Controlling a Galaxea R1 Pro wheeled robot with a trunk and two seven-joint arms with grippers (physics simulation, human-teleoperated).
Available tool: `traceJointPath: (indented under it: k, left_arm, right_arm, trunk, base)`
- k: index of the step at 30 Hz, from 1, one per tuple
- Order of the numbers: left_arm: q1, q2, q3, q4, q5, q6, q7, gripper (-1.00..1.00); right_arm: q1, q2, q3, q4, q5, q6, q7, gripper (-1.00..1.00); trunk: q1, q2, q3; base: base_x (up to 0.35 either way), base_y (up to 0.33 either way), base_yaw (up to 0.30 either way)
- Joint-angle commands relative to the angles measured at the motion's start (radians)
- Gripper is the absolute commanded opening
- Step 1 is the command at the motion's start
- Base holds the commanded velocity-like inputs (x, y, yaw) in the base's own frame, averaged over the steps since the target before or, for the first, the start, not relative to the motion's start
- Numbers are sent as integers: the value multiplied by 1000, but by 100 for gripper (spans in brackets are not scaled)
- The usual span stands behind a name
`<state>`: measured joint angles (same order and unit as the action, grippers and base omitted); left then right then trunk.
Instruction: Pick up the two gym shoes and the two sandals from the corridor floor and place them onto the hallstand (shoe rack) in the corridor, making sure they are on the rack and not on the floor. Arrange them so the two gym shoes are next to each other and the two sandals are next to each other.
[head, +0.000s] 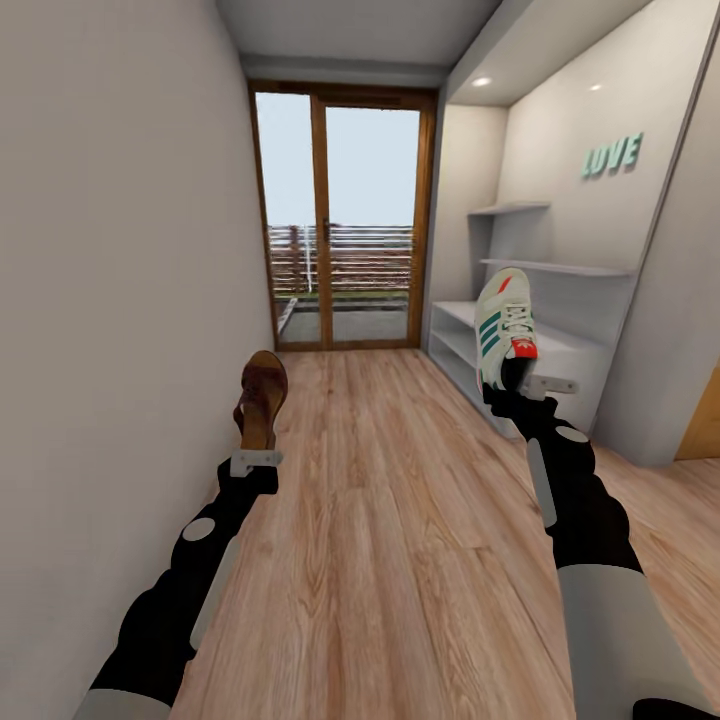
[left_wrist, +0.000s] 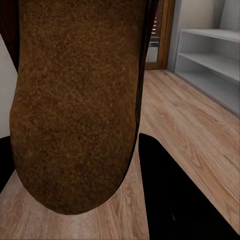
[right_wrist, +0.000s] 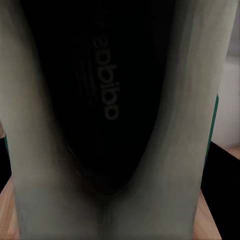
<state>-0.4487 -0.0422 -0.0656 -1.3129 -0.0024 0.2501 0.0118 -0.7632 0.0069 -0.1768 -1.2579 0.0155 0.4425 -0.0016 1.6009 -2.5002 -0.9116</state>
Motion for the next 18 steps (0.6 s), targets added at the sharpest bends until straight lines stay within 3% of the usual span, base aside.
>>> traceJointPath:
  k: [1,18]
  left_arm:
    - [0,0,0,-2,-4,6,-1,-100]
    - [-1,0,0,-1,-4,6,-1,-100]
  right_arm:
    - [-1,1,-1,-1,1,5,0,-100]
    - [-1,1,-1,-1,1,5,0,-100]
  trunk:
    - [0,0,-1]
    - [0,0,-1]
  base:
    - [346,0,0]
    - [346,0,0]
